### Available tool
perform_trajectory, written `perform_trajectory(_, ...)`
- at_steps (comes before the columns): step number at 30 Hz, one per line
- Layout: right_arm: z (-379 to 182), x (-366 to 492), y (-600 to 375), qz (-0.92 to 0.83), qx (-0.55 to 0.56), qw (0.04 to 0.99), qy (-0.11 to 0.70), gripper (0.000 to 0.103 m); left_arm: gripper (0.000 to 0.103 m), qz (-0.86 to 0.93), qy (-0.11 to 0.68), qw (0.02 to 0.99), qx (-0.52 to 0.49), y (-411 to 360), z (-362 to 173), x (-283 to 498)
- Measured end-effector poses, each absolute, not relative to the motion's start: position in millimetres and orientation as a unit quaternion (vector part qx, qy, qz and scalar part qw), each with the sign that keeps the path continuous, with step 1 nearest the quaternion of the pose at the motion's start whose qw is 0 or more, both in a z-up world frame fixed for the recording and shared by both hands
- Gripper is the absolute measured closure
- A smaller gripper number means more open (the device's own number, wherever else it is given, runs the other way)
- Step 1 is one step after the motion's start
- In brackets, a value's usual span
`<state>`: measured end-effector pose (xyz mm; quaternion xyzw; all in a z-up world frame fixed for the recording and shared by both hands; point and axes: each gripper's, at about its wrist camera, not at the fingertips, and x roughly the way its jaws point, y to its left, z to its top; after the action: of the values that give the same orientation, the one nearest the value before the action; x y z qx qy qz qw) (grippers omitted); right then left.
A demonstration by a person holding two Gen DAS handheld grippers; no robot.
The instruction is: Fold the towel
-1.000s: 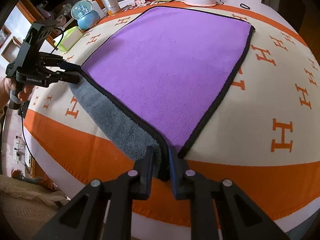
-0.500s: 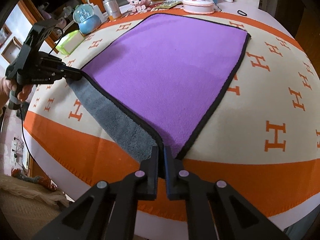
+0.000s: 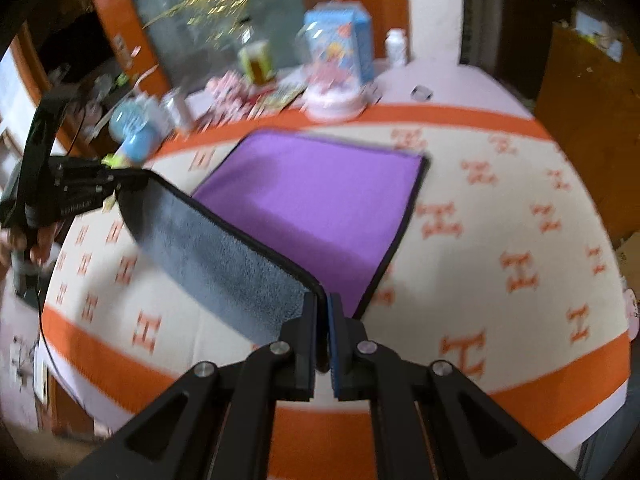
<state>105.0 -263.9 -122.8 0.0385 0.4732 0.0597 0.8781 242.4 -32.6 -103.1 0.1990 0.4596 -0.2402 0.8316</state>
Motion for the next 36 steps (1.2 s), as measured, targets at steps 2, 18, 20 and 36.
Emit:
perform_trajectory(2, -115, 124, -273, 0.047, 0.043, 0.882, 0.466, 0.099, 0.098, -0.226, 0.455, 0.839, 0.194, -44, -99, 263)
perform_trajectory(18, -148, 266, -322, -0.023, 0.064, 0.875, 0.479, 0.098, 0.098, -0.149, 0.486, 0.843, 0.176, -103, -161, 381)
perform_trajectory(20, -157, 276, -325, -0.025, 0.063, 0.872, 0.486, 0.098, 0.098, -0.143, 0.489, 0.843, 0.172, -105, -169, 390)
perform_trajectory(36, -188, 296, -326, -0.029, 0.034, 0.86, 0.508, 0.085, 0.061, -0.12, 0.507, 0.84, 0.154, -104, -199, 407)
